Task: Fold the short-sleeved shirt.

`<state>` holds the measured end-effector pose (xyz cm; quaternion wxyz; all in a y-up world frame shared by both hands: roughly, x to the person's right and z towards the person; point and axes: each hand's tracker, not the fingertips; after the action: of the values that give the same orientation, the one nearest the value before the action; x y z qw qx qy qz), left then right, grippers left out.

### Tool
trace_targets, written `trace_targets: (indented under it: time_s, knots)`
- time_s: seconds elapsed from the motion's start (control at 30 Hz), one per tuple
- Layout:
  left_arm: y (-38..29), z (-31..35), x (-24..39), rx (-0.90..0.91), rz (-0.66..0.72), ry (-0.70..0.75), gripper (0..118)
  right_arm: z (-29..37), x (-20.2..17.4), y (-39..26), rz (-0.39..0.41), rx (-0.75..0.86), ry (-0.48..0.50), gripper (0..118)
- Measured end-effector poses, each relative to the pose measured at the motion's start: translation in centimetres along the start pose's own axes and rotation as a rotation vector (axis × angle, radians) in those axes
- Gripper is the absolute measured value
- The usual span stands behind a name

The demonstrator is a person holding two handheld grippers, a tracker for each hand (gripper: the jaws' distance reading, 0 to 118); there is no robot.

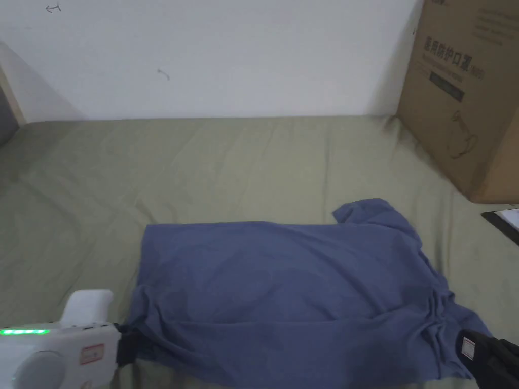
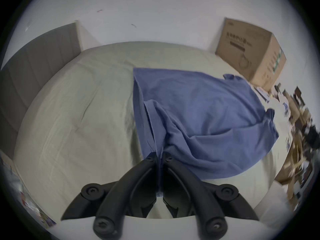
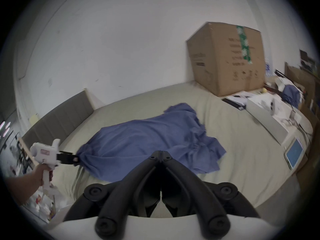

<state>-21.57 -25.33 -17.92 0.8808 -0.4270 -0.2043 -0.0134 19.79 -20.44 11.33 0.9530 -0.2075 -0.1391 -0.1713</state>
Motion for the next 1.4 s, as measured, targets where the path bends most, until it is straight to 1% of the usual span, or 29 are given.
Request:
trace_targets:
  time_s: [0.1,0.17,0.2,0.23,0.27,0.3,0.33,0.37,0.4,0.43,0.47,0.5,0.57,0.63,0.67,0.73,0.77,0.8,0.83,0.87,0.9,0.93,1.0,1.07,1.1,1.2,1.27,1.33,1.4]
  knots:
    - [0.1,0.6,-0.7,0.004,0.080,-0.036,3,-1.4,3.4,1.2,-0.078,-0.076,-0.033,0]
    - [0.1,0.6,-0.8,-0.004,0.086,-0.033,3,-3.0,5.3,2.6,-0.091,-0.144,-0.049,0]
    - [0.1,0.5,-0.8,-0.011,0.083,-0.029,3,-4.3,6.3,3.4,-0.096,-0.211,-0.035,0]
    - [0.0,0.3,-0.7,-0.019,0.074,-0.021,3,-5.8,7.3,4.1,-0.107,-0.288,0.008,4]
    - [-0.2,0.0,-0.6,-0.025,0.058,-0.013,3,-7.1,8.2,4.6,-0.135,-0.349,0.046,37]
    - [-0.3,-0.2,-0.5,-0.031,0.036,-0.002,3,-8.3,8.9,4.9,-0.156,-0.389,0.055,79]
    - [-0.4,-0.3,-0.3,-0.034,0.021,0.003,3,-9.4,9.4,5.1,-0.163,-0.420,0.040,113]
    - [-0.5,-0.4,-0.2,-0.034,0.011,0.007,3,-10.8,10.1,5.1,-0.186,-0.458,0.024,113]
    - [-0.7,-0.2,0.4,-0.037,0.005,0.011,3,-12.1,10.7,5.0,-0.214,-0.502,-0.007,111]
    - [-0.8,-0.3,0.5,-0.041,0.004,0.013,3,-12.6,11.3,4.8,-0.270,-0.453,-0.040,112]
    - [-0.8,-0.3,0.6,-0.044,0.005,0.014,3,-13.8,12.0,4.7,-0.304,-0.467,-0.036,112]
    - [-0.9,-0.4,0.6,-0.046,0.007,0.014,3,-14.2,12.8,4.7,-0.330,-0.488,-0.068,112]
    - [-0.9,-0.5,0.3,-0.053,0.018,0.011,3,-15.2,13.7,4.1,-0.351,-0.515,-0.122,112]
    - [-1.0,-0.8,0.2,-0.063,0.037,0.006,3,-16.0,13.4,3.5,-0.329,-0.599,-0.120,109]
    - [-0.9,-0.9,-0.2,-0.069,0.047,0.004,3,-16.3,13.1,3.1,-0.307,-0.652,-0.088,102]
    - [-1.1,-1.3,-0.3,-0.082,0.068,0.004,3,-16.4,12.1,2.4,-0.243,-0.686,-0.072,83]
    - [-1.2,-1.4,-0.3,-0.087,0.075,0.004,3,-16.6,11.3,2.3,-0.183,-0.681,-0.089,70]
    - [-1.3,-1.6,-0.4,-0.091,0.079,0.006,3,-16.5,10.6,2.4,-0.110,-0.666,-0.124,62]
    - [-1.4,-1.7,-0.4,-0.095,0.082,0.007,3,-16.4,10.1,2.5,-0.058,-0.647,-0.139,44]
    - [-1.4,-1.7,-0.3,-0.098,0.085,0.010,3,-16.2,9.8,2.6,-0.032,-0.624,-0.132,11]
    - [-1.4,-1.6,-0.2,-0.101,0.087,0.011,3,-16.0,9.7,2.9,-0.056,-0.613,-0.098,10]
    - [-1.2,-1.4,-0.3,-0.100,0.087,0.013,3,-15.7,9.5,3.2,-0.062,-0.604,-0.094,10]
    - [-0.7,-0.6,-0.2,-0.085,0.085,0.010,3,-15.0,9.4,4.2,-0.043,-0.590,-0.083,10]
    - [0.1,0.6,-0.4,-0.063,0.085,-0.005,3,-13.7,9.4,5.6,-0.021,-0.556,-0.046,10]
    - [0.6,1.4,-0.6,-0.050,0.084,-0.017,3,-12.7,9.6,6.4,-0.037,-0.526,-0.027,10]
    - [1.3,3.7,-1.0,-0.053,0.064,-0.043,3,-9.3,10.3,8.2,-0.126,-0.477,0.008,10]
    - [1.0,5.3,-1.1,-0.054,0.037,-0.023,3,-7.1,10.8,8.6,-0.153,-0.481,0.015,10]
    - [0.1,6.7,-1.5,-0.067,0.008,-0.014,3,-4.8,10.6,8.2,-0.154,-0.487,0.011,10]
    - [-1.6,7.7,-1.8,-0.094,0.014,-0.032,3,-3.5,10.8,6.4,-0.149,-0.508,-0.020,10]
